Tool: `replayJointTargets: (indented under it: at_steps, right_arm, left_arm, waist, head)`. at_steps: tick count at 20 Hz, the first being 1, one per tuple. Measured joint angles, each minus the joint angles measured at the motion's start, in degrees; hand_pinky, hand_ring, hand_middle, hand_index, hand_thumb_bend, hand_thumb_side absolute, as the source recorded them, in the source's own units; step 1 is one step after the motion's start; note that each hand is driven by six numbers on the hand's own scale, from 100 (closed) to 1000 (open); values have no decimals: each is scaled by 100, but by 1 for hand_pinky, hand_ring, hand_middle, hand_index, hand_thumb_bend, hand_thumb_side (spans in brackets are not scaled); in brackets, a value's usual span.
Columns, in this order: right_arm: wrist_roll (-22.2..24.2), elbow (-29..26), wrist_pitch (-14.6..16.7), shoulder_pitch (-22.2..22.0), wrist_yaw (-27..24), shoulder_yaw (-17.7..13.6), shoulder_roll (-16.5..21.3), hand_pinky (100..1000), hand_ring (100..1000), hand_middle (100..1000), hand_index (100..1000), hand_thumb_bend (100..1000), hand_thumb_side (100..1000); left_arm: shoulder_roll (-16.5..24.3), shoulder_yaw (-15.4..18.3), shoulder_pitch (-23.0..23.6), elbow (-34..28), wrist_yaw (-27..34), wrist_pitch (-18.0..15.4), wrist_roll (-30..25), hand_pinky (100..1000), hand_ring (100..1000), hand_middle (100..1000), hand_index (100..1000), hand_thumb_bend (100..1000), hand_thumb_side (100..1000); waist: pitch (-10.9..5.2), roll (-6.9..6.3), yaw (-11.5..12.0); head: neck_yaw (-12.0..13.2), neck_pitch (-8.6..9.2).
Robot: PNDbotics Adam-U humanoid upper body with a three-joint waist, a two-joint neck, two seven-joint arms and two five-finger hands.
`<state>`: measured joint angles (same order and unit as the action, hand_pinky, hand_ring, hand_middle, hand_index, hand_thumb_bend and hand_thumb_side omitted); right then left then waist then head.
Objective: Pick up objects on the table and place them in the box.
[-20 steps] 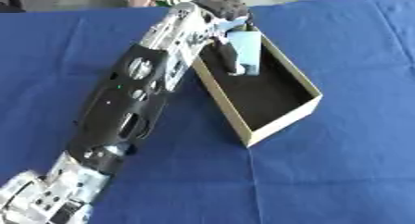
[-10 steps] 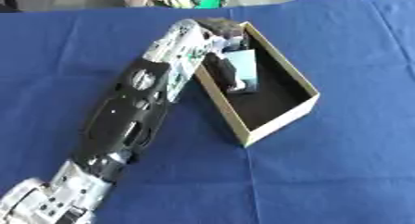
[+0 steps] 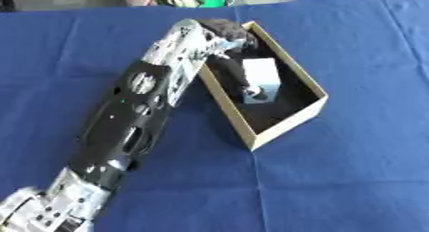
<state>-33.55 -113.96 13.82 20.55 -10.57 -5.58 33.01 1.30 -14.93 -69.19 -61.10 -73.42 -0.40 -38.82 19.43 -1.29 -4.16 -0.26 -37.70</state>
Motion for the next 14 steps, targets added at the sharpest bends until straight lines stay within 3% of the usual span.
replayJointTargets:
  at_steps: [2,5,8,9,10,11,13,14]
  right_arm:
    - [-1,0,-1,-29,6,0,0,702,839,635,824,100,978]
    - [-1,0,-1,-43,21,0,0,702,839,635,824,100,978]
    - [-7,0,2,-50,39,-3,0,701,838,636,823,100,978]
    - [-10,0,5,-59,43,-4,1,701,838,636,823,100,978]
    - [-18,0,12,-77,46,-7,1,701,837,636,823,100,978]
    - [-28,0,20,-93,48,-9,1,700,837,636,823,100,978]
    - [-48,0,30,-95,51,-23,3,700,836,637,822,100,978]
    - [-62,0,38,-97,53,-40,3,700,836,637,822,100,979]
  left_arm:
    - [35,4,17,-143,-148,111,374,794,918,840,928,979,830]
    - [126,47,19,-492,-291,344,1121,774,860,792,893,831,832]
    - [276,177,60,-1003,-145,657,1935,763,816,756,866,764,814]
    - [338,232,90,-1204,8,777,2197,751,785,726,837,618,822]
    - [405,298,132,-1422,218,905,2462,745,776,719,833,563,827]
    - [482,360,178,-1655,477,1026,2721,723,749,703,828,393,836]
    - [659,456,308,-2095,1101,1222,3187,677,695,669,808,255,802]
    - [753,495,390,-2308,1444,1287,3381,674,689,663,803,239,798]
  waist:
    - [0,0,29]
    - [0,0,54]
    - [0,0,109]
    - [0,0,124]
    - [0,0,150]
    - [0,0,177]
    - [0,0,228]
    - [0,0,258]
  head:
    - [-2,-2]
    - [-20,-4]
    - [-48,-9]
    - [-55,-21]
    - [-69,-35]
    - [-85,-48]
    - [-108,-50]
    - [-123,-50]
